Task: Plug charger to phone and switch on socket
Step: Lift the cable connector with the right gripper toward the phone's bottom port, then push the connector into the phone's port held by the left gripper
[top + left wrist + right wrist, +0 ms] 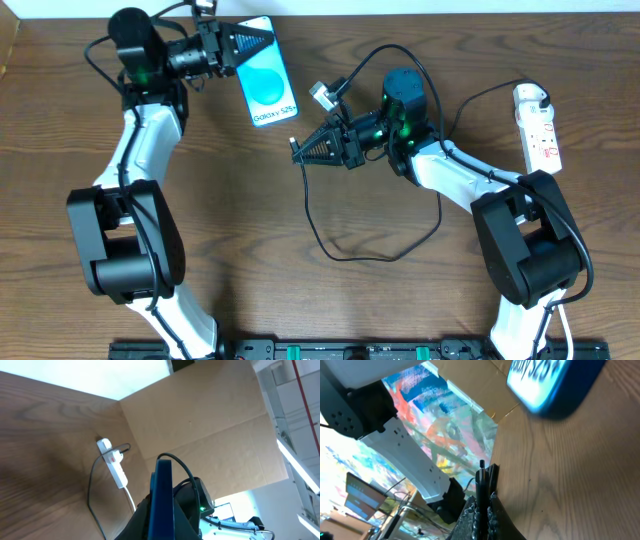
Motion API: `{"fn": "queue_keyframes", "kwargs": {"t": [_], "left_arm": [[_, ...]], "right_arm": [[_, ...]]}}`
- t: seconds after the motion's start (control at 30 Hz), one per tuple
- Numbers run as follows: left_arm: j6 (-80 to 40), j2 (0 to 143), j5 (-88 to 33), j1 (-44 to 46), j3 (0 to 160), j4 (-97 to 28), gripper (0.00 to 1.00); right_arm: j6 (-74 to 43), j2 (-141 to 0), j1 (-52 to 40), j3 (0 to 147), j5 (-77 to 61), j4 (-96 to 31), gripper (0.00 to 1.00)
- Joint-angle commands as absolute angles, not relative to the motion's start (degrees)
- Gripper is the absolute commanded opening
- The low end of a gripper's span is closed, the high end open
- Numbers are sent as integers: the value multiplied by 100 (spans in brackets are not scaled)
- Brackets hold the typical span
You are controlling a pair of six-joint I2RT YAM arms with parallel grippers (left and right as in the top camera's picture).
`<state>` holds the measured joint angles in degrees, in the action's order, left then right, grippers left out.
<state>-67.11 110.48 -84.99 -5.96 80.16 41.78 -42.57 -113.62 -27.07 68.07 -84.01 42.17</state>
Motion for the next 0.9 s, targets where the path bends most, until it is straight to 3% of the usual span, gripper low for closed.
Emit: {"fn": "queue_keyframes", "kwargs": {"t": [0.0, 0.87], "left_arm": [[-6759, 10897, -8471, -464, 8095, 4303, 8], [-6759, 10897, -8462, -364, 8095, 4300, 8]], "right_arm": [[-4392, -11336, -2746, 6836, -8259, 4366, 1], [-4628, -11336, -2749, 6836, -7531, 4436, 1]]}}
